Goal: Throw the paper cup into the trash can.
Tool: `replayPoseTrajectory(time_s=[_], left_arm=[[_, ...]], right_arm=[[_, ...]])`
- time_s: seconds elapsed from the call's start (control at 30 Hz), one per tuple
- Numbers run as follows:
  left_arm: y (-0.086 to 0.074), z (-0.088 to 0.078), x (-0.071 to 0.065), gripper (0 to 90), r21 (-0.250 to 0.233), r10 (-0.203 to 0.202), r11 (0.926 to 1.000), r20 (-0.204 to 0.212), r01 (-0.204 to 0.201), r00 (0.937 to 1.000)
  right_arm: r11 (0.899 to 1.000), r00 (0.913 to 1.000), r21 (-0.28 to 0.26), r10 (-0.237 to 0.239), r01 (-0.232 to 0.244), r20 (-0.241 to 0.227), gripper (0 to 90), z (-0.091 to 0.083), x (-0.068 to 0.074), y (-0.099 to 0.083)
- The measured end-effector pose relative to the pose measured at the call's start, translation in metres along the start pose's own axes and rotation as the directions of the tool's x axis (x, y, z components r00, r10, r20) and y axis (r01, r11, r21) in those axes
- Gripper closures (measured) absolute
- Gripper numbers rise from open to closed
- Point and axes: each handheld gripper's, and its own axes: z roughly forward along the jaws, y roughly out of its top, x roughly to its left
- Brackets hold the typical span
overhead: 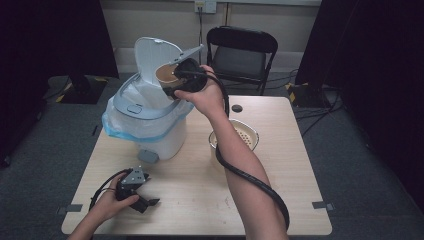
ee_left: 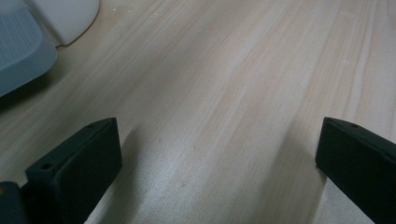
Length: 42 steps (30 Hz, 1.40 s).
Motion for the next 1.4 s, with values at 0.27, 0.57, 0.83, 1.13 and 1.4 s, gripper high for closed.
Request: replayPoseTrajectory(time_s=[0.27,0.57,0.83,1.13,1.4], left_arm=[[0.0,0.0,0.0,0.0,0.0,0.001,1.0,0.0,-0.001,1.0],[0.0,0.0,0.0,0.0,0.0,0.001,1.0,0.0,-0.001,1.0],[0.0,0.0,0.0,0.0,0.001,0.002,1.0,0.0,-0.002,1.0],[0.0,0.0,0.0,0.0,0.0,0.001,1.0,0.0,-0.001,1.0],[0.0,0.0,0.0,0.0,-0.001,0.002,1.0,0.0,-0.002,1.0]], right_arm=[[1.0,0.9999,-0.009,0.004,-0.004,-0.017,42.2,0.012,0.004,0.002],[1.0,0.9997,-0.017,0.023,-0.024,-0.01,32.5,0.014,0.002,-0.003],[0.999,0.9991,-0.029,0.043,-0.043,-0.001,30.0,0.007,-0.002,-0.005],[0.998,0.9981,-0.028,0.058,-0.057,0.024,25.4,-0.006,-0.011,-0.01],[0.997,0.9962,-0.015,0.072,-0.071,0.05,23.3,-0.013,-0.021,-0.016]])
